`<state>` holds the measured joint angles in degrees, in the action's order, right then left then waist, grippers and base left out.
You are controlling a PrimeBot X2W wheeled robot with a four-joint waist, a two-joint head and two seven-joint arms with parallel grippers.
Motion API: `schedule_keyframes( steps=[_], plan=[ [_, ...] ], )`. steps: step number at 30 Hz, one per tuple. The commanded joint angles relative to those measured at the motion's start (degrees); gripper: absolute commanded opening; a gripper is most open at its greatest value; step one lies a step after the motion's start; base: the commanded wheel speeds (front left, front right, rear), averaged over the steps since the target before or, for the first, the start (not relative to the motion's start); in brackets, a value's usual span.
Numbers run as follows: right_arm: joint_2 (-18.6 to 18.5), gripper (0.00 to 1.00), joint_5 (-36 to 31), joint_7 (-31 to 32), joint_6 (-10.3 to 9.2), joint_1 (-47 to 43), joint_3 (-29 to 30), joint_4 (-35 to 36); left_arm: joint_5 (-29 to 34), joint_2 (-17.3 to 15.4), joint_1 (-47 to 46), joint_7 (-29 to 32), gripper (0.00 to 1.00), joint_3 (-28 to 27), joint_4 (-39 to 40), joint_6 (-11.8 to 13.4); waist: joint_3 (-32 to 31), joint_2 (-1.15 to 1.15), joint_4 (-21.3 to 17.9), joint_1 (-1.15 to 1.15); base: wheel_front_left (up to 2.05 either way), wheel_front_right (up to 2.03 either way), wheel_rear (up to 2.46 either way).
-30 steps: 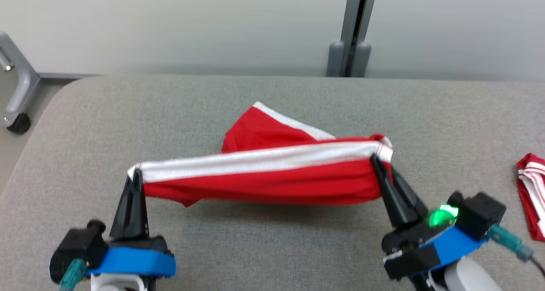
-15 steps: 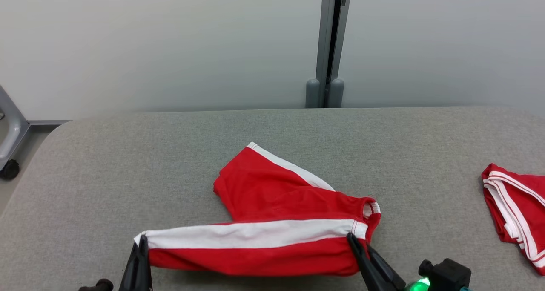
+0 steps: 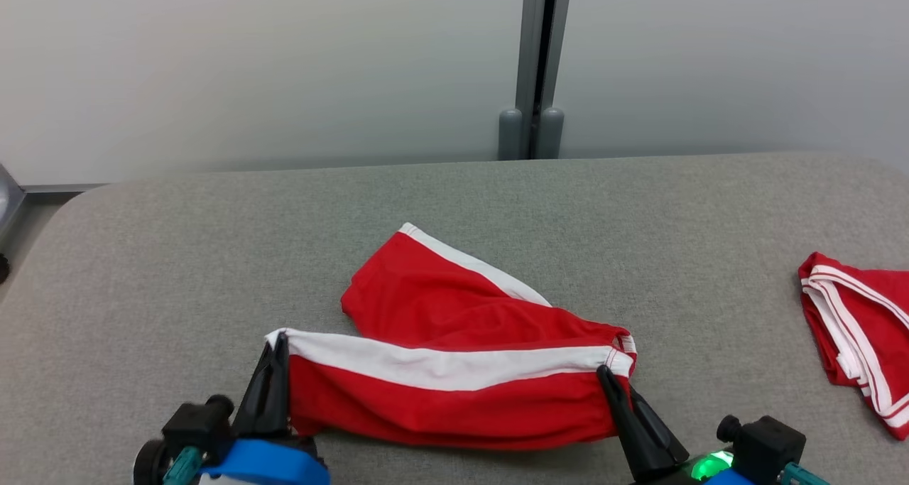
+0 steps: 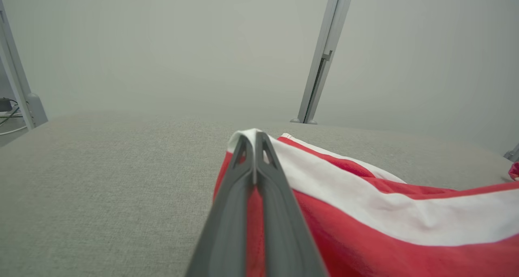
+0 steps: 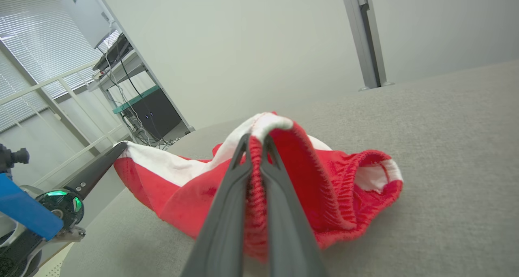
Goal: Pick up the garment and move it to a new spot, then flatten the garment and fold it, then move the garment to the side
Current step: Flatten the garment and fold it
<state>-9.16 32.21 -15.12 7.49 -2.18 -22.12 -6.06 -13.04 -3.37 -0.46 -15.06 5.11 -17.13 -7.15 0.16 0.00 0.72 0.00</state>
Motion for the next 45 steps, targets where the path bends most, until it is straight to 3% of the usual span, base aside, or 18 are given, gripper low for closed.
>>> schedule_keyframes(
  steps=[1, 7, 14, 20, 30, 40, 41, 42, 43, 45],
  plan=[
    [0.6, 0.00, 0.8, 0.0, 0.00, 0.8, 0.7, -0.4, -0.3, -0.8, -3.0, -0.1, 0.00, 1.3, -1.3, -0.5, 0.5, 0.00, -0.3, 0.00, 0.00, 0.00, 0.00],
    [2.9, 0.00, 2.0, 0.0, 0.00, 4.5, 3.9, -1.3, -3.7, -6.0, -17.7, 0.5, 0.00, 11.0, -11.0, -0.3, 5.9, 0.00, -3.0, 0.00, 0.00, 0.00, 0.00],
    [5.2, 0.00, 2.9, 0.0, 0.00, 10.1, 6.5, -2.6, -9.9, -12.6, -34.4, 6.6, 0.00, 22.2, -19.1, -0.3, 12.2, 0.00, -6.2, 0.00, 0.00, 0.00, 0.00],
    [6.1, 0.00, 4.0, 0.0, 0.00, 14.5, 5.8, -5.6, -15.3, -15.8, -42.9, 10.0, 0.00, 29.0, -24.5, -0.4, 15.6, 0.00, -8.1, 0.00, 0.00, 0.00, 0.00],
    [6.2, 0.00, 6.3, 0.0, 0.00, 17.5, 4.0, -10.7, -21.1, -17.1, -48.8, 9.2, 0.00, 36.6, -31.0, -0.3, 18.6, 0.00, -9.2, 0.00, 0.00, 0.00, 0.00],
    [6.2, 0.00, 6.2, 0.0, 0.00, 17.3, 3.2, -14.6, -25.8, -15.2, -49.7, 4.5, 0.00, 42.0, -36.8, -0.4, 18.9, 0.00, -9.2, 0.00, 0.00, 0.00, 0.00],
    [6.2, 0.00, 5.9, 0.0, 0.00, 17.3, 3.4, -14.8, -26.2, -15.0, -49.7, 3.9, 0.08, 42.4, -37.4, -0.4, 18.7, 0.00, -9.1, 0.00, 0.00, 0.00, 0.00],
    [6.2, 0.49, 5.7, 0.0, 0.00, 17.3, 3.6, -15.0, -26.6, -14.9, -49.6, 3.3, 0.75, 42.6, -37.9, -0.4, 18.6, 0.00, -9.1, 0.00, 0.00, 0.00, 0.00],
    [6.2, 1.00, 5.7, 0.0, 0.00, 17.1, 3.8, -15.3, -26.7, -14.6, -49.3, 2.8, 1.00, 43.0, -38.5, -0.4, 18.3, 0.00, -9.1, 0.00, 0.00, 0.00, 0.00],
    [6.2, 1.00, 5.0, 0.0, 0.00, 16.8, 4.3, -15.5, -27.7, -14.0, -48.5, 1.8, 1.00, 42.8, -39.5, -0.4, 17.7, 0.00, -9.0, 0.00, 0.00, 0.00, 0.00]
  ],
)
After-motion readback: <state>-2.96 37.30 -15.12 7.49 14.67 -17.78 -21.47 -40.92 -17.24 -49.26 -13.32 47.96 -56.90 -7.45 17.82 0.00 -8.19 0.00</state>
